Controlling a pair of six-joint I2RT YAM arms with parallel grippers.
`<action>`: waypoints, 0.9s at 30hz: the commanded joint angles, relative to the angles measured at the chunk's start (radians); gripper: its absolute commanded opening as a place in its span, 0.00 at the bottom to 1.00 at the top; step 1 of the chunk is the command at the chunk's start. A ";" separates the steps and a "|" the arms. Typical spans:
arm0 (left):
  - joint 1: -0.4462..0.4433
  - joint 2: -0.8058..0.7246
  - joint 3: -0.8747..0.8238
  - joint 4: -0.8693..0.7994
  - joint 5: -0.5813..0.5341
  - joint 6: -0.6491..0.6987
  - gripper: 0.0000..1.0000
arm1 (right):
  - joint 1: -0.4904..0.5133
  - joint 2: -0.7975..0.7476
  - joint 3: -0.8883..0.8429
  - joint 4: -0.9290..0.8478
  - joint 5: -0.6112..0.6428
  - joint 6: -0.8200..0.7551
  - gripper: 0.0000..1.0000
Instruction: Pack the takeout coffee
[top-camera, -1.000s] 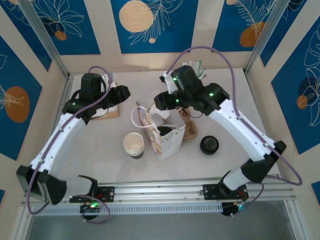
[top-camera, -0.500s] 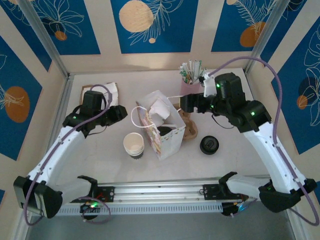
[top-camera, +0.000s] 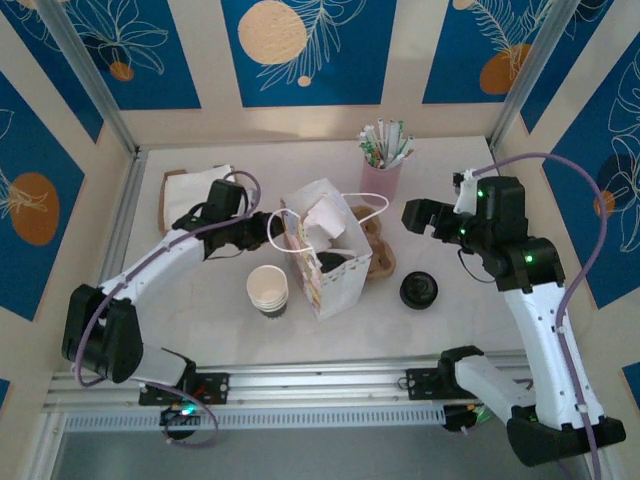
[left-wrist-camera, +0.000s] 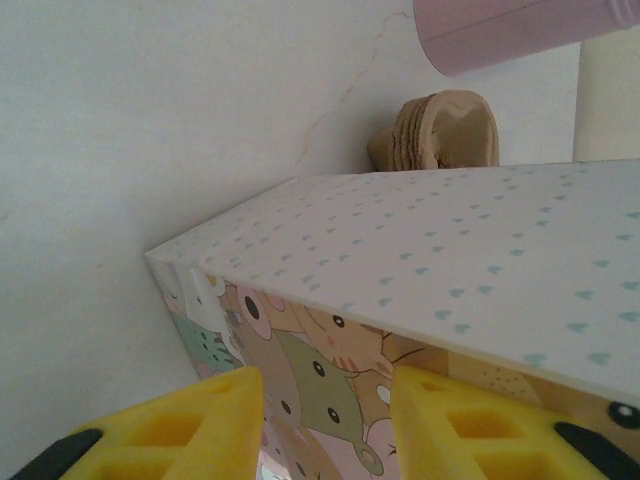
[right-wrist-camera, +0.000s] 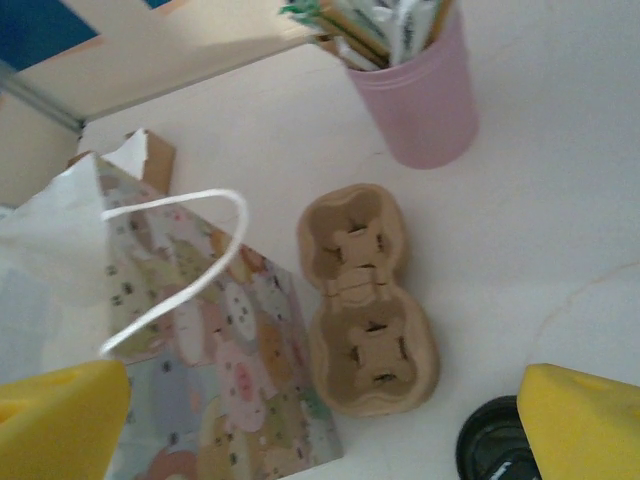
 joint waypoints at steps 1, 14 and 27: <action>-0.004 0.043 0.065 0.069 0.024 -0.011 0.38 | -0.035 -0.034 -0.066 0.063 0.037 0.000 0.99; -0.030 0.246 0.230 0.169 0.110 0.004 0.38 | -0.067 -0.197 -0.406 0.448 0.148 -0.112 0.99; 0.026 0.025 0.211 -0.008 -0.063 0.147 0.71 | -0.099 -0.296 -0.633 0.697 0.224 -0.160 0.99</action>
